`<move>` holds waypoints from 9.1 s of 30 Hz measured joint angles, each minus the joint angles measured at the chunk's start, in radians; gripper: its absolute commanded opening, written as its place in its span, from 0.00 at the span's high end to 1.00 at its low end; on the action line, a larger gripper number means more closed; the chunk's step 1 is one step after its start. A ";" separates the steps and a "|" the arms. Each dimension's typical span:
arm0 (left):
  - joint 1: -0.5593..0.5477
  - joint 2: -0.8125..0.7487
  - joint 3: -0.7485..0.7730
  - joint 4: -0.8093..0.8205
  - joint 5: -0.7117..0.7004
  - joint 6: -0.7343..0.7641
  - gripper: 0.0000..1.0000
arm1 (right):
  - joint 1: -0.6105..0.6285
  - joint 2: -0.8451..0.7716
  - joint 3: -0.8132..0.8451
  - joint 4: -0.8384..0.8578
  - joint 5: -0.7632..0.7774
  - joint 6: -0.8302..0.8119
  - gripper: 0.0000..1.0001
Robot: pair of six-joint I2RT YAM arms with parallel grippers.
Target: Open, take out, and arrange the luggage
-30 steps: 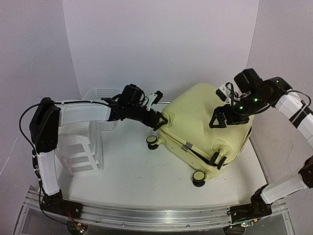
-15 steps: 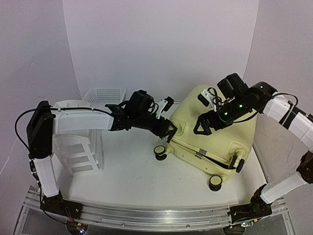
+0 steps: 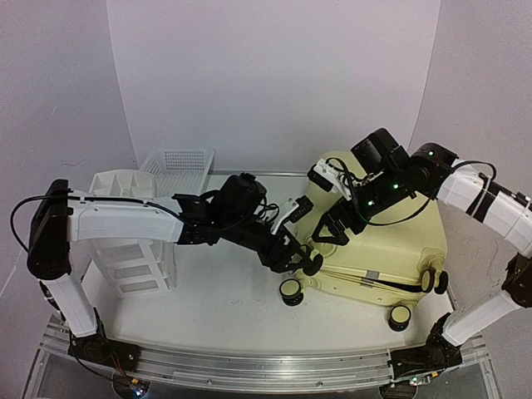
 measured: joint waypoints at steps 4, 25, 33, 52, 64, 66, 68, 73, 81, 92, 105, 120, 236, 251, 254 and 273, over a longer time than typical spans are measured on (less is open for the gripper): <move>0.035 -0.155 -0.154 -0.029 -0.006 0.025 0.15 | -0.003 -0.018 -0.031 0.027 -0.093 -0.204 0.02; 0.135 -0.326 -0.455 0.112 -0.122 0.039 0.32 | 0.080 0.128 0.016 -0.120 -0.130 -1.282 0.04; 0.120 -0.206 -0.579 0.460 -0.097 0.108 0.37 | 0.136 0.219 0.061 -0.166 -0.021 -1.440 0.34; -0.054 0.126 -0.499 0.887 -0.324 0.337 0.43 | 0.150 0.194 0.035 -0.092 -0.076 -1.471 0.71; -0.081 0.176 -0.478 0.904 -0.500 0.378 0.62 | 0.148 0.158 0.033 -0.079 -0.093 -1.447 0.82; -0.087 0.176 -0.478 0.909 -0.508 0.385 0.68 | 0.148 0.153 0.033 -0.079 -0.094 -1.444 0.84; -0.093 0.176 -0.478 0.911 -0.515 0.389 0.74 | 0.148 0.151 0.033 -0.078 -0.093 -1.439 0.84; -0.101 0.176 -0.478 0.916 -0.516 0.390 0.89 | 0.148 0.151 0.026 -0.071 -0.093 -1.432 0.84; -0.103 0.175 -0.478 0.919 -0.495 0.380 1.00 | 0.148 0.133 0.006 -0.071 -0.094 -1.421 0.60; -0.083 0.132 -0.505 0.911 -0.372 0.246 1.00 | 0.149 0.082 -0.076 -0.068 -0.058 -1.436 0.02; 0.020 0.129 -0.504 0.909 -0.111 -0.017 1.00 | 0.144 0.106 -0.109 -0.006 0.005 -1.484 0.24; 0.075 0.137 -0.466 0.871 0.053 -0.136 1.00 | 0.144 0.145 -0.088 -0.019 0.034 -1.521 0.62; 0.276 -0.202 -0.055 -0.247 -0.134 -0.338 0.01 | -0.890 0.626 0.626 -0.039 -0.308 0.473 0.02; 0.363 0.204 0.417 -0.294 -0.142 -0.364 0.06 | -0.915 0.142 -0.167 0.307 -0.517 0.429 0.02; 0.381 0.290 0.533 -0.305 -0.150 -0.337 0.06 | -0.846 -0.061 -0.332 0.296 -0.437 0.463 0.02; 0.351 0.306 0.677 -0.427 -0.139 0.053 0.01 | -0.441 -0.415 -0.237 -0.247 -0.050 0.399 0.02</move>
